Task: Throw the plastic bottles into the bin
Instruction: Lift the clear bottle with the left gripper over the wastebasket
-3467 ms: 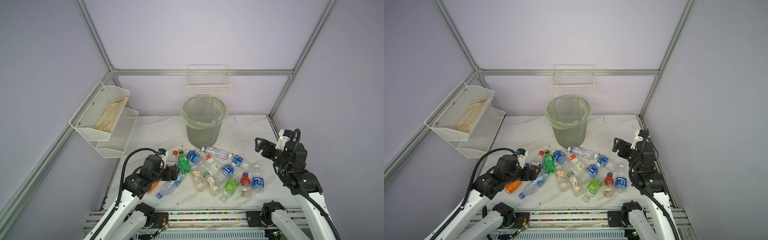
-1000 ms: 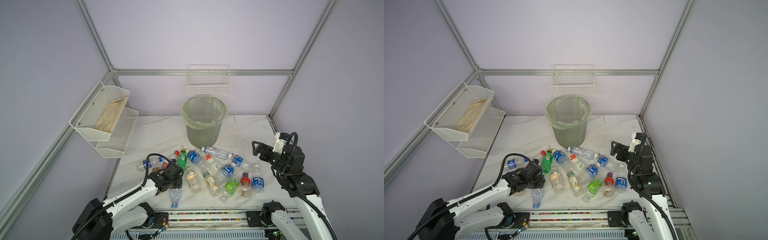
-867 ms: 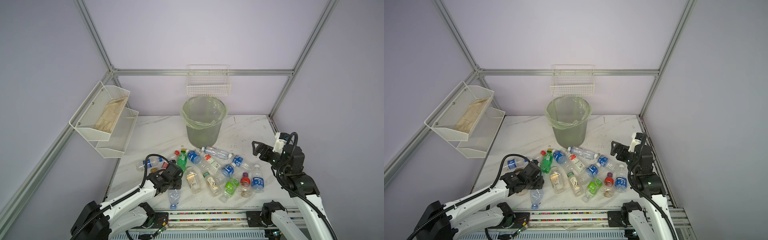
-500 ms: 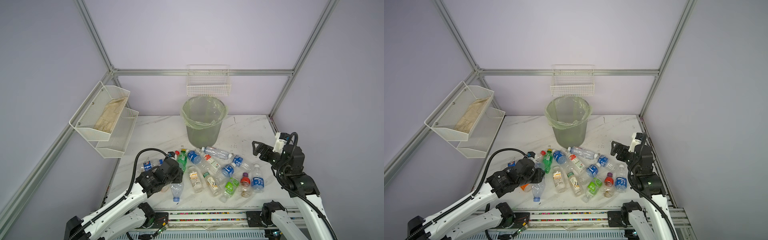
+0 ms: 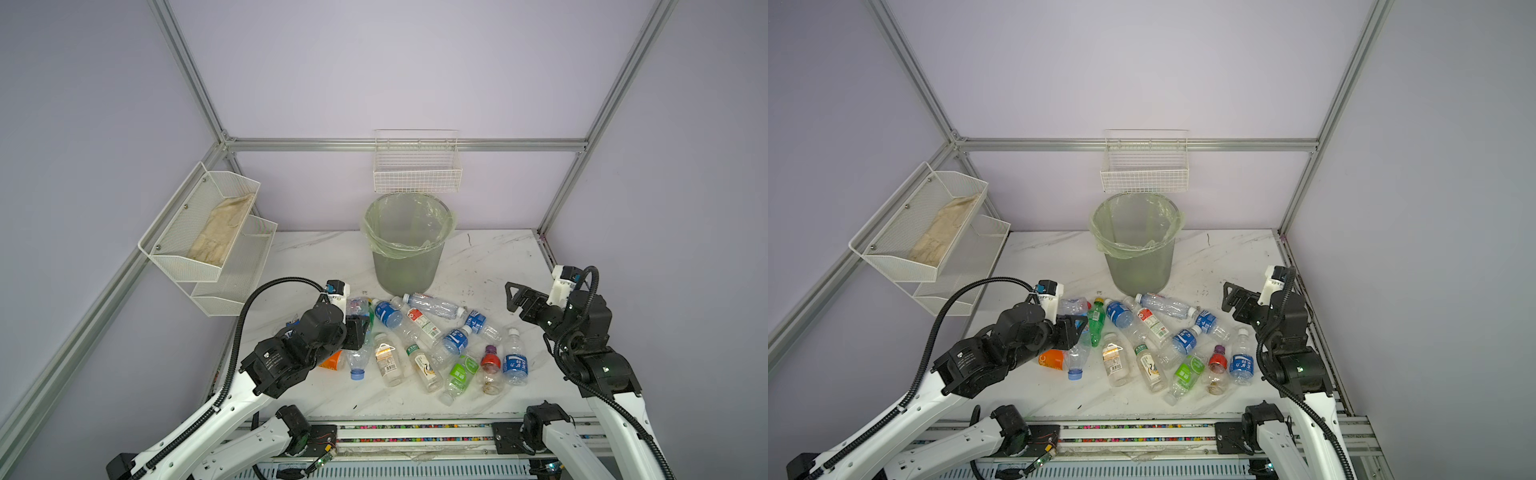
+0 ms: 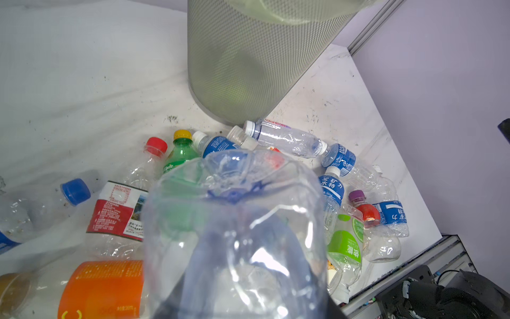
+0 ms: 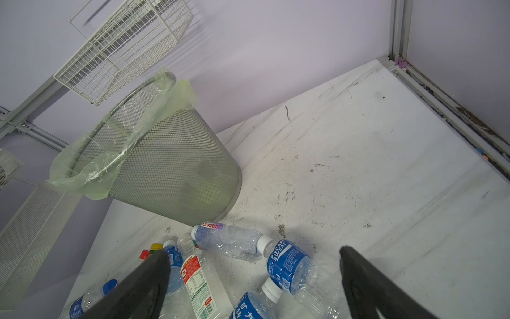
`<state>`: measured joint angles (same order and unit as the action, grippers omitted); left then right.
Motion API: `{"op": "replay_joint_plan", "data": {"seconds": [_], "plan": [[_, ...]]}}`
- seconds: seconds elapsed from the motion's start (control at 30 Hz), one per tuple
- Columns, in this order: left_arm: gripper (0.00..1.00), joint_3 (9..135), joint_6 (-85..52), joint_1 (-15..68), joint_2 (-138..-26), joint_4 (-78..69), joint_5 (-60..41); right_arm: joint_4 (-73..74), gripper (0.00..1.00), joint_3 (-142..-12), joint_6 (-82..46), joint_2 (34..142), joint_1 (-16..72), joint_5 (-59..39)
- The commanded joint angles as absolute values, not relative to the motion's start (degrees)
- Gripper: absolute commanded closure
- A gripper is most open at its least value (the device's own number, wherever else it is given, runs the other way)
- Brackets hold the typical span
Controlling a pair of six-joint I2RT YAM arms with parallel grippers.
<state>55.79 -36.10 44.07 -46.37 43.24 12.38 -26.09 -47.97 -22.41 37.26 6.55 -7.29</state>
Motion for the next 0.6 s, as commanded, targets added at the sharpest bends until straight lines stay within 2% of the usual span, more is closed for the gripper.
{"op": "replay_joint_plan", "data": {"seconds": [0.0,0.3,0.57], "plan": [[0.59,63.72,-31.73,44.36,-45.02,38.03,14.14,-25.22,0.03,-47.81,-22.78,36.48,6.64,-6.86],[0.62,66.75,-23.74,44.36,-41.46,21.50,14.41,-25.22,0.03,-47.46,-22.87,36.12,6.67,-7.03],[0.63,62.60,-20.00,44.41,-38.74,7.68,13.87,-25.14,0.02,-47.42,-22.94,35.79,6.65,-7.03]]}}
